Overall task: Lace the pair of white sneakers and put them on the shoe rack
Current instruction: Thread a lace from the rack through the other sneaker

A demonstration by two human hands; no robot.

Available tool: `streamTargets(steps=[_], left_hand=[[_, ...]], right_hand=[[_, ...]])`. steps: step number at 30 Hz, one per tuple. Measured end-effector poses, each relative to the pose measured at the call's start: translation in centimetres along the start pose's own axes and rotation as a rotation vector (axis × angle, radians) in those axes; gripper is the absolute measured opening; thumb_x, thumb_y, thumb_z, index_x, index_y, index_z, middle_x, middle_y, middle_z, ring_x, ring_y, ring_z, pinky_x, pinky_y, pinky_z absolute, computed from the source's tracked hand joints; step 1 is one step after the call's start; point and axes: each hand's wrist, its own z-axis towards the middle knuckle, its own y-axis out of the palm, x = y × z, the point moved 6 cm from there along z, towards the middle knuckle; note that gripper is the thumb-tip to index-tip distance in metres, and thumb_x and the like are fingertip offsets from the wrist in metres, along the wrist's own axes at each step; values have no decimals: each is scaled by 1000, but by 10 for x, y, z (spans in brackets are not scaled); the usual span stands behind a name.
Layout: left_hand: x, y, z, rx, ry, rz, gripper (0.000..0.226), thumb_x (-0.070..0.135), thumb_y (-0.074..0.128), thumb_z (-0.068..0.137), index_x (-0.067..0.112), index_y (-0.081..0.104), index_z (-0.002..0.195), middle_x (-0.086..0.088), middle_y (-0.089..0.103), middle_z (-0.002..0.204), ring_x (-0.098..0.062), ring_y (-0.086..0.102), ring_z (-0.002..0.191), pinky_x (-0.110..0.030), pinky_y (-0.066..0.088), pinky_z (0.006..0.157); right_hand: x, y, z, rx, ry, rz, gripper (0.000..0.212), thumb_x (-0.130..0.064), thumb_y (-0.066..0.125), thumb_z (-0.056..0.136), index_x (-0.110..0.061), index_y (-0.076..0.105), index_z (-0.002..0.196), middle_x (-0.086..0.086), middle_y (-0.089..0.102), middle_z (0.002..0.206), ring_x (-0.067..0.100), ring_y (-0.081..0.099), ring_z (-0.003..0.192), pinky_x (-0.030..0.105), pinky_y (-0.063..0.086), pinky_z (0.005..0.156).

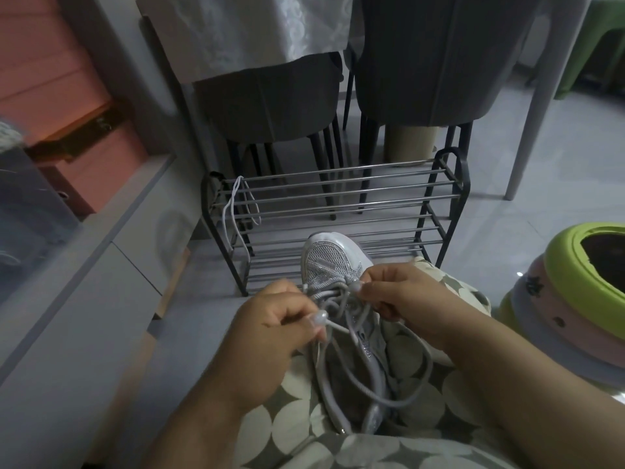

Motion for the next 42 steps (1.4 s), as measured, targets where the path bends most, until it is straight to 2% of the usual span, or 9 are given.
streamTargets(steps=[5, 9, 13, 18, 21, 25, 35, 39, 42], left_hand=[[15, -33, -9, 47, 0, -82, 24, 34, 63, 66, 17, 64, 50, 6, 50, 66, -1, 47, 59, -9, 37, 61], [1, -13, -11, -70, -128, 201, 15, 26, 63, 70, 22, 66, 57, 6, 54, 74, -2, 50, 61, -11, 37, 59], [-9, 12, -7, -19, -91, 447, 23, 55, 62, 71, 32, 66, 71, 11, 56, 79, -2, 55, 73, -17, 44, 67], [-6, 33, -4, -55, -7, 551, 21, 48, 68, 79, 31, 61, 69, 11, 50, 77, 1, 46, 78, -13, 31, 63], [-11, 26, -2, -60, -28, 385, 20, 42, 70, 76, 28, 61, 64, 11, 54, 71, 0, 49, 69, -12, 37, 63], [-23, 10, -3, -148, -171, 146, 32, 58, 60, 64, 29, 67, 74, 9, 59, 65, -9, 52, 62, -38, 51, 68], [-7, 28, -8, -65, -41, 457, 21, 43, 70, 80, 29, 60, 69, 9, 45, 65, 4, 46, 67, -11, 34, 56], [-16, 23, -6, -90, -86, 223, 24, 31, 72, 81, 26, 61, 60, 12, 43, 53, -1, 40, 50, -16, 34, 55], [-25, 15, -4, -105, -133, 143, 29, 55, 65, 67, 26, 67, 65, 10, 45, 50, -9, 40, 49, -30, 39, 54]], right_hand=[[2, 3, -1, -25, 14, -131, 17, -3, 65, 82, -11, 58, 69, -1, 47, 56, 9, 37, 49, 18, 30, 48], [-1, 2, -2, -22, 8, -179, 16, -8, 65, 84, -11, 57, 71, -6, 45, 53, 6, 36, 47, 14, 29, 46], [-3, 1, -1, 45, -29, -237, 26, -27, 67, 85, -11, 56, 69, -5, 42, 52, 6, 36, 46, 17, 28, 45], [-7, 2, -3, 42, -65, -220, 20, -15, 65, 87, -9, 58, 69, 3, 48, 59, 6, 41, 48, 14, 33, 48], [-9, 3, -4, 20, -83, -240, 19, -13, 65, 86, -11, 59, 68, 0, 50, 58, 5, 42, 48, 14, 34, 49], [-9, 6, -4, -16, -73, -287, 21, -12, 66, 85, -15, 59, 66, -9, 49, 53, 3, 40, 46, 13, 32, 46], [-11, 6, -7, 10, -65, -373, 18, -10, 66, 85, -10, 60, 67, -7, 49, 52, 4, 41, 45, 14, 33, 46], [-12, 5, -7, 5, -64, -402, 16, -16, 70, 83, -8, 62, 71, -7, 48, 53, 4, 39, 46, 14, 32, 45], [-12, 4, -8, 2, -69, -428, 16, -17, 71, 83, -10, 62, 71, -9, 46, 53, 0, 38, 44, 11, 31, 44]])
